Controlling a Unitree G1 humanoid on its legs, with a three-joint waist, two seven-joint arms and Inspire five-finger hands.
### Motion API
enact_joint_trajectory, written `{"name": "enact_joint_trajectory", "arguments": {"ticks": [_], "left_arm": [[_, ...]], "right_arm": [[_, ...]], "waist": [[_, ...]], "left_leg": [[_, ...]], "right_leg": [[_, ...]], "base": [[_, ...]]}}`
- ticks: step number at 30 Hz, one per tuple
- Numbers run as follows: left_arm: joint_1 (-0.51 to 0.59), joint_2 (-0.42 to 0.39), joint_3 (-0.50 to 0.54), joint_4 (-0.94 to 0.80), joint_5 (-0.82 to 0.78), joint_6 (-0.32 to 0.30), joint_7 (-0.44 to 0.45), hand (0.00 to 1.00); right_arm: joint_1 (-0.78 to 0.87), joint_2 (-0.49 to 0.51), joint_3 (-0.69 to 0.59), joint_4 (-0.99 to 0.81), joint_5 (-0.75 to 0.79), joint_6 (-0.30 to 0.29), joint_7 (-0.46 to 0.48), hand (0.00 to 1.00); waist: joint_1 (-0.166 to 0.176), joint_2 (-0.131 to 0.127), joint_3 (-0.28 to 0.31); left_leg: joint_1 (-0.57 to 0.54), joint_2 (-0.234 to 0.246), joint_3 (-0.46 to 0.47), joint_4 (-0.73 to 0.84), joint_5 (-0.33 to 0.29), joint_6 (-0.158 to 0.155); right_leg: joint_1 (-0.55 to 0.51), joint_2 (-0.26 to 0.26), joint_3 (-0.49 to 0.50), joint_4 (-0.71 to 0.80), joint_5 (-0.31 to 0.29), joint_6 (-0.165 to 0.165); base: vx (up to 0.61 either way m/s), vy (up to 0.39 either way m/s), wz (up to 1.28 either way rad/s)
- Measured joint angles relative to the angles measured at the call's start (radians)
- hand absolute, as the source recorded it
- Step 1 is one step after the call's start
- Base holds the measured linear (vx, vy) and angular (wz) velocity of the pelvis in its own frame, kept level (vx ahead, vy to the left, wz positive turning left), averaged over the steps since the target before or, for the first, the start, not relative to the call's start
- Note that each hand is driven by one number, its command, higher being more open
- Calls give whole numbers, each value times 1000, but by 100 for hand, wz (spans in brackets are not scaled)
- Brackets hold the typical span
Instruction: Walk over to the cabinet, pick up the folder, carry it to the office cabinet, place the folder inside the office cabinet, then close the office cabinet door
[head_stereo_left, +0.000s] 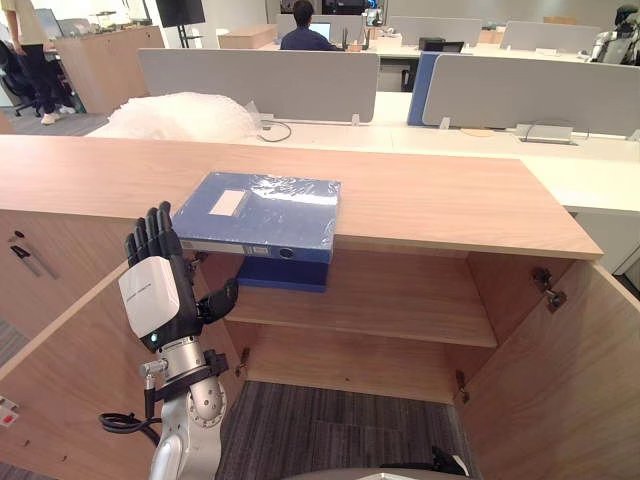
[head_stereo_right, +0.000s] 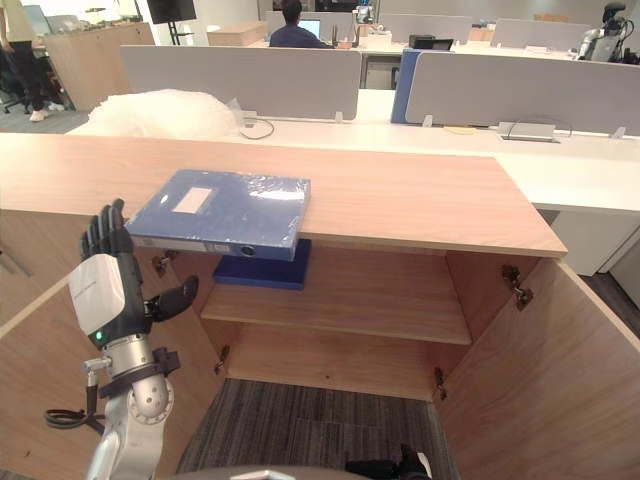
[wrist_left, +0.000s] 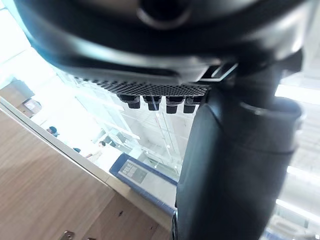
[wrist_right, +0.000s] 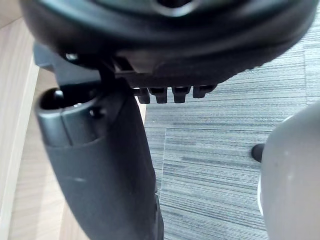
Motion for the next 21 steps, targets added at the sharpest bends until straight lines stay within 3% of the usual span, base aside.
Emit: {"name": "enact_joint_trajectory", "arguments": {"ticks": [4, 13, 21], "left_arm": [[0, 59, 20, 85, 13, 0, -33, 100], [-19, 221, 87, 139, 14, -16, -77, 100], [-65, 263, 87, 150, 14, -32, -85, 100]], "right_arm": [[-7, -7, 0, 10, -1, -3, 14, 100], [-16, -3, -9, 19, -1, -7, 32, 100], [-13, 1, -42, 18, -2, -13, 38, 100]], "waist": [[0, 8, 4], [0, -8, 20], [-1, -8, 22]], "left_leg": [[3, 1, 0, -4, 0, 0], [9, 2, 6, -4, -1, -1], [19, 3, 22, -5, -4, -4]], "right_leg": [[1, 1, 1, 0, -3, -5], [7, 3, 8, -7, -5, -8], [7, 2, 24, -7, -5, -8]], "base": [[0, 0, 0], [0, 0, 0], [1, 13, -6]]}}
